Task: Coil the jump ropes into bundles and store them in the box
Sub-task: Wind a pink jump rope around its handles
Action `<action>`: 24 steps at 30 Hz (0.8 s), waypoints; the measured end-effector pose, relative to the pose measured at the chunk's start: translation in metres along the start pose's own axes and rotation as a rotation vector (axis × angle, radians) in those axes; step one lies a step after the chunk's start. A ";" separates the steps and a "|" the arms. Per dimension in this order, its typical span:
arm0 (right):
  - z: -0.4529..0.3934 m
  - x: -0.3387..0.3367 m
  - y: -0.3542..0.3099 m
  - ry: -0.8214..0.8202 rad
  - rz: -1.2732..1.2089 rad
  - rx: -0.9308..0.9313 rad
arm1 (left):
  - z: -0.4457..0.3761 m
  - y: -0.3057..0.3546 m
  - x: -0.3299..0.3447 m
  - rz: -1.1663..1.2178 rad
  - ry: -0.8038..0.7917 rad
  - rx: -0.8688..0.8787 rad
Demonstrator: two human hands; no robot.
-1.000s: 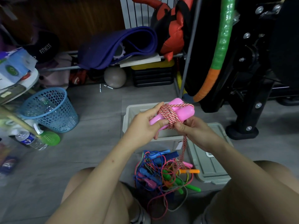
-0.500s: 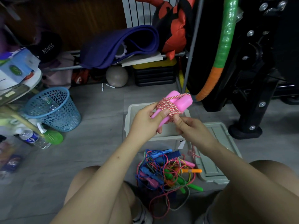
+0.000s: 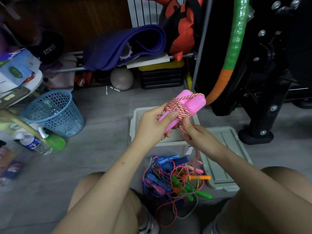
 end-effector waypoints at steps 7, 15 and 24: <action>-0.004 -0.006 0.000 0.100 0.043 -0.058 | -0.003 -0.011 -0.002 -0.155 0.077 -0.008; -0.004 0.005 0.007 0.000 0.019 0.057 | -0.006 -0.006 -0.001 0.157 0.023 -0.047; -0.006 0.004 0.002 0.168 -0.044 -0.046 | -0.009 -0.008 -0.006 -0.148 0.090 -0.007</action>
Point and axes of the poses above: each hand's wrist, its own z-axis away from the middle knuckle, its own x-axis out of the palm, y = z × x, the point moved 2 cm from there along -z, towards the middle knuckle, and after that the axes turned 6 degrees about -y, right-handed, at the moved point
